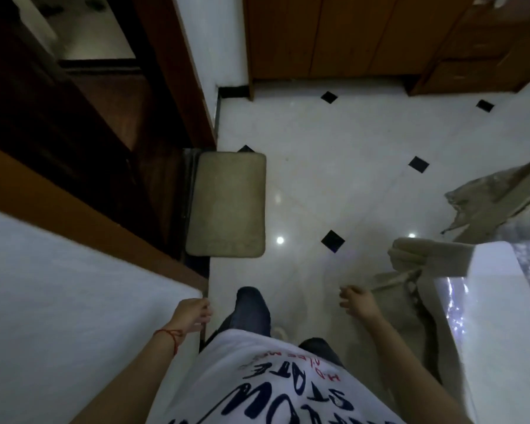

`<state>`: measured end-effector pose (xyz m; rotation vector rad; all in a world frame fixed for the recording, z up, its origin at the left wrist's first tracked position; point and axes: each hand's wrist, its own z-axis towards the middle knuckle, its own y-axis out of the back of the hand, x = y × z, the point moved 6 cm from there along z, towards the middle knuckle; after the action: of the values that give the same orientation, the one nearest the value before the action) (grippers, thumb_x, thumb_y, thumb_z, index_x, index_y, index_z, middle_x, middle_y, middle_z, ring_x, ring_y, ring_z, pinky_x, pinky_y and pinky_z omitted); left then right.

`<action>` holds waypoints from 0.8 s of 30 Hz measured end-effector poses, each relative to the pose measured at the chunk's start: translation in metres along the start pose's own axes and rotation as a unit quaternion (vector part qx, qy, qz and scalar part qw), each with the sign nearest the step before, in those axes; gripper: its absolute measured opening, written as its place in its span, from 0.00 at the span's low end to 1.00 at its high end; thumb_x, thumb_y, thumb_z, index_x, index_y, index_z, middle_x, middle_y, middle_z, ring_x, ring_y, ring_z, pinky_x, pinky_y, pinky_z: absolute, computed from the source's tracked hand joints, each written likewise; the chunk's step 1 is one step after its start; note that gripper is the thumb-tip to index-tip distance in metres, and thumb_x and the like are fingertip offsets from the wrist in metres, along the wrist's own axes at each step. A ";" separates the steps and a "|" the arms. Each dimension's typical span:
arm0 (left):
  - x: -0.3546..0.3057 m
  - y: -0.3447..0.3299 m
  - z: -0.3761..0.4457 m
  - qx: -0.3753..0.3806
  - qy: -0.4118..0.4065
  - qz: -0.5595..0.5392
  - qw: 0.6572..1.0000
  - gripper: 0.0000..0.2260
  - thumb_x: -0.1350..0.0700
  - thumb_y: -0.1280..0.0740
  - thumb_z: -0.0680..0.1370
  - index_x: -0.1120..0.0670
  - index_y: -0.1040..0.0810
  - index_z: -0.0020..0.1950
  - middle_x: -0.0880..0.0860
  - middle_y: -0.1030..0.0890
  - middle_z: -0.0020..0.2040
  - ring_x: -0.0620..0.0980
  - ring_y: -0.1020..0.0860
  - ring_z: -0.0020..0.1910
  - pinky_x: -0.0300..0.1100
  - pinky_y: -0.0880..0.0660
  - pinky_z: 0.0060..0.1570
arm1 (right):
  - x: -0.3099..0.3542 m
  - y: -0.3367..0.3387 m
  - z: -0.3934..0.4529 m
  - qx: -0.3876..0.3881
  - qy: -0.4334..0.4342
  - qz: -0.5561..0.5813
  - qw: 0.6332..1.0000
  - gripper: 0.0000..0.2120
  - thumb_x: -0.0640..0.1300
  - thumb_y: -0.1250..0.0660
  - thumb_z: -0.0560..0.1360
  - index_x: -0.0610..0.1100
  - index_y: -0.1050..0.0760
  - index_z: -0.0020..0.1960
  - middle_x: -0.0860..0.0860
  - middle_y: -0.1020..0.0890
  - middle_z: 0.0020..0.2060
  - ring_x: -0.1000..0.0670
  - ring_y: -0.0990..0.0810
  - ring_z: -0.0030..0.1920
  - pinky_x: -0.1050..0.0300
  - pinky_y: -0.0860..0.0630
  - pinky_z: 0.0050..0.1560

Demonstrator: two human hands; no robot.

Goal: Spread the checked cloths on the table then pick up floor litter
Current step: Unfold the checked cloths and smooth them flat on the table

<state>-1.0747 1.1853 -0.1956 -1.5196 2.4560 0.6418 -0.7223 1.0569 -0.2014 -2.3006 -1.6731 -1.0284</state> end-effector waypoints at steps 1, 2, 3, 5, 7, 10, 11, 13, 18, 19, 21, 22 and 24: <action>-0.017 -0.002 0.008 0.001 -0.003 0.006 1.000 0.09 0.58 0.39 0.78 0.56 0.26 0.37 0.54 0.23 0.37 0.50 0.26 0.36 0.38 0.31 0.37 | 0.015 0.003 0.011 -0.003 0.005 0.009 1.000 0.12 0.37 0.44 0.79 0.40 0.27 0.40 0.44 0.25 0.38 0.46 0.27 0.36 0.60 0.32 0.33; -0.034 -0.006 0.016 0.004 -0.004 0.014 1.000 0.09 0.58 0.39 0.78 0.56 0.26 0.38 0.54 0.23 0.37 0.50 0.26 0.36 0.38 0.32 0.38 | 0.029 0.007 0.022 -0.011 0.011 0.017 1.000 0.09 0.38 0.44 0.79 0.38 0.26 0.46 0.42 0.24 0.43 0.44 0.25 0.41 0.57 0.31 0.38; -0.053 -0.009 0.026 0.006 -0.006 0.023 1.000 0.09 0.58 0.40 0.79 0.55 0.27 0.39 0.54 0.23 0.38 0.50 0.26 0.36 0.39 0.31 0.40 | 0.041 0.011 0.034 -0.021 0.015 0.023 0.999 0.10 0.39 0.44 0.79 0.35 0.26 0.53 0.41 0.24 0.47 0.43 0.24 0.45 0.52 0.29 0.43; -0.093 -0.017 0.050 0.005 -0.008 0.043 0.999 0.07 0.57 0.40 0.79 0.57 0.26 0.44 0.55 0.23 0.40 0.51 0.26 0.38 0.43 0.30 0.47 | 0.060 0.019 0.059 -0.042 0.008 0.035 0.998 0.14 0.39 0.44 0.79 0.31 0.29 0.59 0.38 0.24 0.52 0.41 0.24 0.49 0.44 0.27 0.51; -0.138 -0.024 0.072 0.004 -0.014 0.060 0.998 0.07 0.57 0.41 0.79 0.59 0.27 0.50 0.57 0.22 0.43 0.54 0.25 0.42 0.46 0.30 0.54 | 0.076 0.026 0.079 -0.064 -0.004 0.056 0.996 0.15 0.39 0.43 0.79 0.29 0.29 0.59 0.33 0.24 0.56 0.42 0.25 0.48 0.49 0.28 0.46; -0.212 -0.045 0.098 0.033 -0.020 0.102 0.994 0.12 0.56 0.42 0.80 0.62 0.27 0.57 0.58 0.23 0.50 0.55 0.25 0.50 0.48 0.30 0.59 | 0.091 0.037 0.104 -0.097 -0.040 0.104 0.989 0.14 0.40 0.42 0.79 0.31 0.28 0.59 0.33 0.24 0.58 0.43 0.25 0.46 0.58 0.32 0.38; -0.237 -0.053 0.105 0.043 -0.022 0.111 0.993 0.14 0.56 0.42 0.80 0.65 0.27 0.59 0.58 0.23 0.49 0.56 0.25 0.49 0.49 0.30 0.60 | 0.096 0.040 0.109 -0.104 -0.057 0.121 0.986 0.14 0.40 0.42 0.79 0.31 0.28 0.59 0.33 0.24 0.58 0.43 0.25 0.46 0.58 0.32 0.37; -0.292 -0.075 0.115 0.068 -0.034 0.121 0.990 0.15 0.58 0.42 0.80 0.67 0.28 0.62 0.58 0.23 0.45 0.56 0.24 0.42 0.48 0.27 0.53 | 0.105 0.046 0.120 -0.123 -0.078 0.155 0.977 0.14 0.40 0.42 0.79 0.31 0.28 0.59 0.33 0.24 0.58 0.43 0.25 0.45 0.59 0.32 0.37; -0.420 -0.151 0.127 0.127 -0.098 0.247 0.956 0.16 0.56 0.42 0.80 0.64 0.29 0.63 0.60 0.21 0.53 0.59 0.22 0.51 0.43 0.28 0.48 | 0.122 0.065 0.140 -0.175 -0.120 0.238 0.948 0.15 0.40 0.42 0.79 0.32 0.29 0.61 0.36 0.23 0.58 0.39 0.23 0.48 0.51 0.27 0.44; -0.440 -0.169 0.127 0.142 -0.109 0.262 0.948 0.14 0.55 0.41 0.80 0.62 0.28 0.61 0.58 0.20 0.48 0.56 0.22 0.46 0.42 0.29 0.46 | 0.125 0.070 0.141 -0.186 -0.126 0.253 0.941 0.15 0.41 0.42 0.79 0.32 0.29 0.61 0.37 0.23 0.57 0.38 0.23 0.51 0.47 0.26 0.51; -0.473 -0.207 0.130 0.161 -0.124 0.298 0.933 0.12 0.56 0.40 0.79 0.60 0.27 0.59 0.58 0.22 0.47 0.54 0.24 0.43 0.41 0.29 0.44 | 0.128 0.081 0.145 -0.216 -0.136 0.289 0.923 0.15 0.41 0.42 0.79 0.32 0.29 0.60 0.39 0.24 0.53 0.38 0.23 0.52 0.43 0.29 0.59; -0.487 -0.228 0.132 0.168 -0.130 0.321 0.923 0.11 0.56 0.40 0.79 0.60 0.27 0.59 0.58 0.23 0.49 0.54 0.24 0.43 0.41 0.29 0.45 | 0.128 0.088 0.149 -0.231 -0.142 0.308 0.912 0.15 0.41 0.42 0.79 0.32 0.29 0.60 0.40 0.24 0.51 0.38 0.23 0.52 0.43 0.29 0.60; -0.511 -0.267 0.133 0.182 -0.143 0.362 0.903 0.11 0.57 0.39 0.79 0.61 0.26 0.57 0.59 0.23 0.51 0.55 0.24 0.43 0.41 0.29 0.44 | 0.128 0.102 0.160 -0.249 -0.147 0.343 0.894 0.13 0.41 0.42 0.79 0.34 0.28 0.58 0.42 0.24 0.49 0.38 0.23 0.53 0.46 0.28 0.57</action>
<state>-0.6121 1.5552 -0.1945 -0.3196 2.6556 0.4180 -0.5400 1.1939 -0.2195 -3.1342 -0.5288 -1.0407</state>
